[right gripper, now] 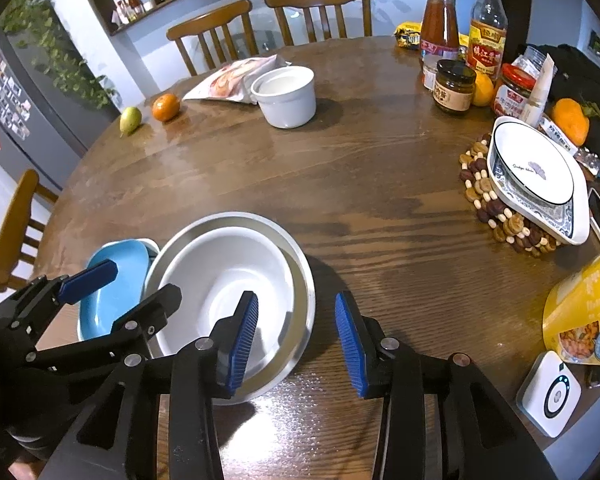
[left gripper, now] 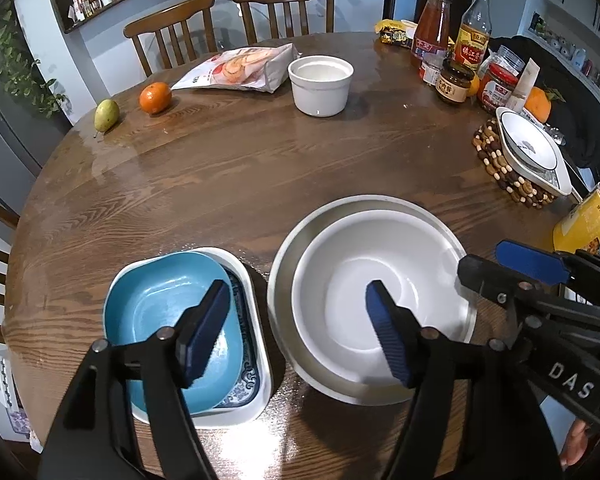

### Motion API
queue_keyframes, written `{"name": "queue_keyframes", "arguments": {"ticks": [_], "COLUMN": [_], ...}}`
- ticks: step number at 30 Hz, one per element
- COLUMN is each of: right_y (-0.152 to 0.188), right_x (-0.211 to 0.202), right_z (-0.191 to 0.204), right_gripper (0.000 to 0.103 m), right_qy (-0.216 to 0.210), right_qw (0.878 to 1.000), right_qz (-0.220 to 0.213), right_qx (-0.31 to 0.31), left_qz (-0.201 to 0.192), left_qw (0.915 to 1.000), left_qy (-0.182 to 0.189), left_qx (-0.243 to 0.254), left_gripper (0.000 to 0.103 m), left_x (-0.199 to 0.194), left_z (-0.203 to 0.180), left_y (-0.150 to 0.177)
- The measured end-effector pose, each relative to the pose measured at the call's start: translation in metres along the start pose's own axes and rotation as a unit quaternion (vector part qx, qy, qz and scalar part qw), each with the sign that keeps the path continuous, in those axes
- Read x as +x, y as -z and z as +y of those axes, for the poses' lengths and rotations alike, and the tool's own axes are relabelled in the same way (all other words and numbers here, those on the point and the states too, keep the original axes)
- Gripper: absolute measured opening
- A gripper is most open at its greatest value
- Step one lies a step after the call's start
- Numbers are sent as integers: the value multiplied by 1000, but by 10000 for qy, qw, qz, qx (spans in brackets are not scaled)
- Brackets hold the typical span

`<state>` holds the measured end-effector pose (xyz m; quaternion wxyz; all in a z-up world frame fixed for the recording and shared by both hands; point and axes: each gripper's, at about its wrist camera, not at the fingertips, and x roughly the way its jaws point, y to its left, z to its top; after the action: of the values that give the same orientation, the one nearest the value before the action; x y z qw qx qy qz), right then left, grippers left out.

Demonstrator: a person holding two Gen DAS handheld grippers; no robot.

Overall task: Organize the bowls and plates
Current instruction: 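Open both grippers to release the smaller bowl inside the large bowl, then withdraw both grippers up and move them to the small white ramekin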

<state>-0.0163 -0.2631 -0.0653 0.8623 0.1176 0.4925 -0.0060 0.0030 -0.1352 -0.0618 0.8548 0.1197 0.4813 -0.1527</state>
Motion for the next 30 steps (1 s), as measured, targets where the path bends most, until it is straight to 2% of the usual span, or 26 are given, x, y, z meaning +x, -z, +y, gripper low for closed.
{"name": "queue_keyframes", "arguments": {"ticks": [4, 6, 8, 11, 15, 30], "right_y": [-1, -1, -2, -2, -3, -13], "right_x": [-5, -8, -13, -19, -29, -66], "right_z": [-4, -5, -8, -11, -17, -18], "right_gripper": [42, 50, 62, 69, 69, 69], "right_qy": [-125, -112, -114, -229, -363, -499], "right_qw": [9999, 9999, 9998, 9994, 9985, 9964], "right_qz": [-41, -45, -102, -159, -252, -634], "right_qx": [110, 106, 123, 190, 312, 257], "left_qz": [-45, -78, -98, -131, -243, -656], "left_qw": [10000, 9999, 9999, 9998, 9995, 9978], "left_qy": [-36, -95, -116, -122, -142, -125], "left_qx": [-17, 6, -14, -109, -126, 50], "left_gripper": [82, 82, 84, 93, 101, 102], "left_x": [-6, -9, -12, -16, -25, -56], "left_z": [2, 1, 2, 5, 4, -5], "left_y": [-2, -3, -5, -7, -10, -25]}}
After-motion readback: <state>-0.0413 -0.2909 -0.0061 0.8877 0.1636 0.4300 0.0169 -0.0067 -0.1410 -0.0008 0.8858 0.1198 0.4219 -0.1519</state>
